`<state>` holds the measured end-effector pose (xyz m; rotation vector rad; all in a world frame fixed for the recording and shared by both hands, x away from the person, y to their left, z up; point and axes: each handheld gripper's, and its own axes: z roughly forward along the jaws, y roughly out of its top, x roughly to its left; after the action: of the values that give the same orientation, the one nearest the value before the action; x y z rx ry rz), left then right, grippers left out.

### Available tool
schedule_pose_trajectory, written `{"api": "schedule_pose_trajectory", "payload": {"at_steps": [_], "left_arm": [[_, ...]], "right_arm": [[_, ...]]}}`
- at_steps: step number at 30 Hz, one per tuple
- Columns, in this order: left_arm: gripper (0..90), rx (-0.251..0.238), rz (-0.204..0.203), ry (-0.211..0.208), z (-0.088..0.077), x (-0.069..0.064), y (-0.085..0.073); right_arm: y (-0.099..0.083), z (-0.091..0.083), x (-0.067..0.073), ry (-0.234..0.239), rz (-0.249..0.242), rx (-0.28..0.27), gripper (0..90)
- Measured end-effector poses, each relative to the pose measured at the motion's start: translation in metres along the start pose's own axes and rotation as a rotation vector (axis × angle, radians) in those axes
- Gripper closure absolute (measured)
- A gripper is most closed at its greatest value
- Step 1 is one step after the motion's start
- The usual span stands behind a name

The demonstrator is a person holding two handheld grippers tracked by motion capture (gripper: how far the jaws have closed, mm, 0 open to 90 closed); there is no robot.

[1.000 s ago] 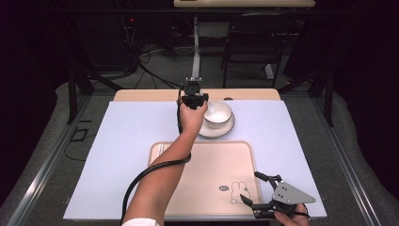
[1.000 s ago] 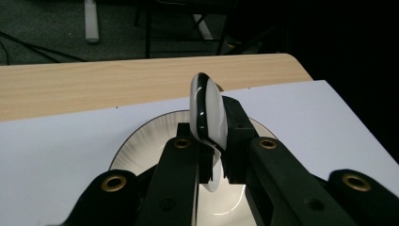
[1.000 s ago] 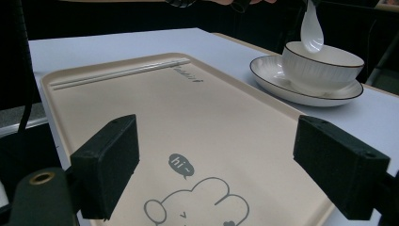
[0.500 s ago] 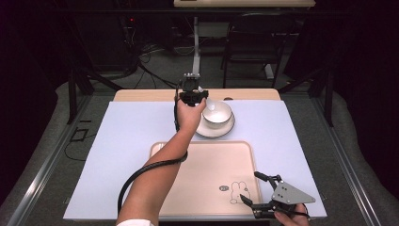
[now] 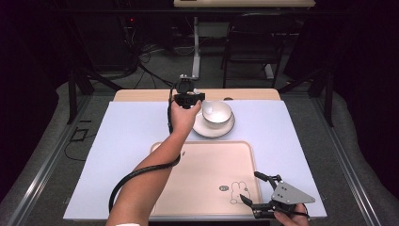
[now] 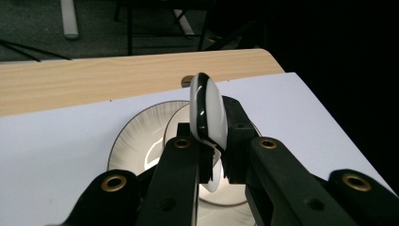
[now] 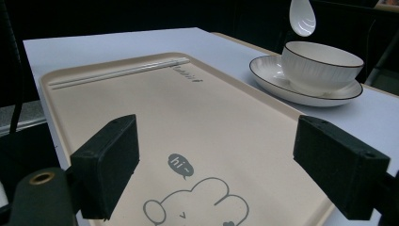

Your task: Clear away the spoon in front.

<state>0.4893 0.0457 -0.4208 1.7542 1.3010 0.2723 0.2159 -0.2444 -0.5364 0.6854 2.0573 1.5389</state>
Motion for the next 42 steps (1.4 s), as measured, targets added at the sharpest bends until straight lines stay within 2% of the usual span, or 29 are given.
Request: {"api": "schedule_pose_trajectory", "payload": {"at_steps": [9, 12, 22, 26, 29, 32, 38, 42], "left_arm": [[85.4, 0.011, 0.006, -0.024, -0.025, 0.015, -0.012], [85.4, 0.027, 0.006, -0.053, -0.041, 0.025, -0.023], [85.3, 0.044, 0.065, -0.085, -0.082, 0.038, -0.053], [85.3, 0.038, 0.054, -0.102, -0.097, 0.045, -0.068], [85.3, 0.040, 0.052, -0.103, -0.102, 0.049, -0.074], [85.3, 0.046, 0.034, -0.111, -0.114, 0.057, -0.089], [85.3, 0.081, 0.037, -0.114, -0.125, 0.065, -0.109], [85.3, 0.086, 0.035, -0.116, -0.129, 0.065, -0.120]], "right_arm": [[0.000, 0.000, 0.000, -0.001, -0.004, 0.000, 14.5], [0.000, 0.000, 0.000, -0.003, -0.006, 0.002, 14.5], [0.000, 0.001, 0.001, -0.004, -0.016, 0.010, 14.5], [0.000, 0.002, 0.002, -0.004, -0.016, 0.011, 14.5], [0.000, 0.002, 0.002, -0.003, -0.014, 0.014, 14.5], [0.000, 0.002, 0.002, -0.003, -0.015, 0.015, 14.5], [0.000, 0.003, 0.002, -0.006, -0.016, 0.016, 14.5], [0.000, 0.003, 0.002, -0.004, -0.020, 0.018, 14.5]]}}
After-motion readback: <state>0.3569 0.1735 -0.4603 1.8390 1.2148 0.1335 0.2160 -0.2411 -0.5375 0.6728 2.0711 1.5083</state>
